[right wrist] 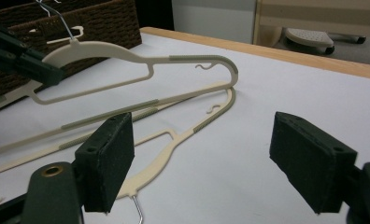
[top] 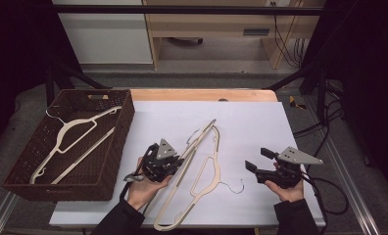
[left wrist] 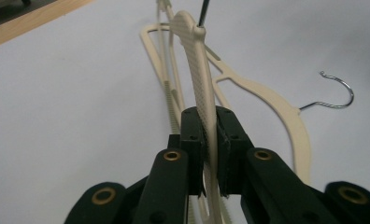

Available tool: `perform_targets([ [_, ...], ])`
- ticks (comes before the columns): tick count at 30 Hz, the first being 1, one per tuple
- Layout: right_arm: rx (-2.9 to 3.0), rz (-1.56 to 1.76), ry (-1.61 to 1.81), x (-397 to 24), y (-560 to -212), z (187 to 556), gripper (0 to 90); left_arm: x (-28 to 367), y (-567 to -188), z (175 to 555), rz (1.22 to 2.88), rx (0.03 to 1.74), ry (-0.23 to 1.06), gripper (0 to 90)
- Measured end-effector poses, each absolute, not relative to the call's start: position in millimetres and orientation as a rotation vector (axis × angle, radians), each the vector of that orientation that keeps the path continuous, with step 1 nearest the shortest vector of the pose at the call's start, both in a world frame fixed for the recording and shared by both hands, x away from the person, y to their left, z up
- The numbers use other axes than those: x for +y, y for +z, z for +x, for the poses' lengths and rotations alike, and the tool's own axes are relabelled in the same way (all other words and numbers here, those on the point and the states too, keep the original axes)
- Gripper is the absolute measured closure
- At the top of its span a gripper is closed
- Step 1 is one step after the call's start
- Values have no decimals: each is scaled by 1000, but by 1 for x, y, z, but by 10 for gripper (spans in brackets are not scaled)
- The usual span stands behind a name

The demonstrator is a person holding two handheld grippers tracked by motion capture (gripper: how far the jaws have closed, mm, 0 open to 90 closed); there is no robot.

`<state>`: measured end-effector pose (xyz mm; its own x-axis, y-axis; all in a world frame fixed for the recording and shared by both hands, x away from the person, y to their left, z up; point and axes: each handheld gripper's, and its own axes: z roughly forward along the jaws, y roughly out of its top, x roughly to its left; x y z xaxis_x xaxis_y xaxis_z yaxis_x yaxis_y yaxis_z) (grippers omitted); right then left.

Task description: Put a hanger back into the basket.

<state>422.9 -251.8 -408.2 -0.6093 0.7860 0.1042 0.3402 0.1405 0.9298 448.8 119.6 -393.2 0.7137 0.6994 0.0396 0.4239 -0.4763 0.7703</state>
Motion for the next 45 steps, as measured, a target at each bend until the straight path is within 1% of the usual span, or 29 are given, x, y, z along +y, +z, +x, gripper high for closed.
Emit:
perform_targets([
  [3, 2013, 1092, 1457, -253, -409, 423, 203, 129, -392, 453, 2127, 879, 467, 858],
  [6, 2015, 1095, 1449, -253, -409, 423, 192, 137, -390, 456, 2098, 898, 429, 860],
  [7, 2015, 1095, 1446, -253, -410, 423, 189, 141, -387, 456, 2091, 898, 450, 861],
  [10, 2007, 1096, 1452, -253, -409, 423, 178, 146, -382, 454, 2080, 890, 458, 862],
  [15, 1987, 1102, 1459, -256, -406, 421, 166, 163, -359, 448, 2033, 847, 446, 863],
  [16, 1988, 1098, 1455, -257, -406, 421, 165, 170, -348, 445, 2019, 828, 458, 863],
  [17, 1988, 1098, 1455, -257, -406, 421, 165, 170, -348, 445, 2019, 828, 458, 863],
  [28, 1972, 1100, 1452, -259, -404, 420, 146, 215, -295, 435, 1952, 737, 495, 862],
  [39, 1940, 1095, 1461, -263, -401, 418, 111, 266, -264, 445, 1909, 743, 550, 862],
  [45, 1918, 1117, 1451, -265, -400, 417, 61, 290, -253, 450, 1909, 768, 573, 862],
])
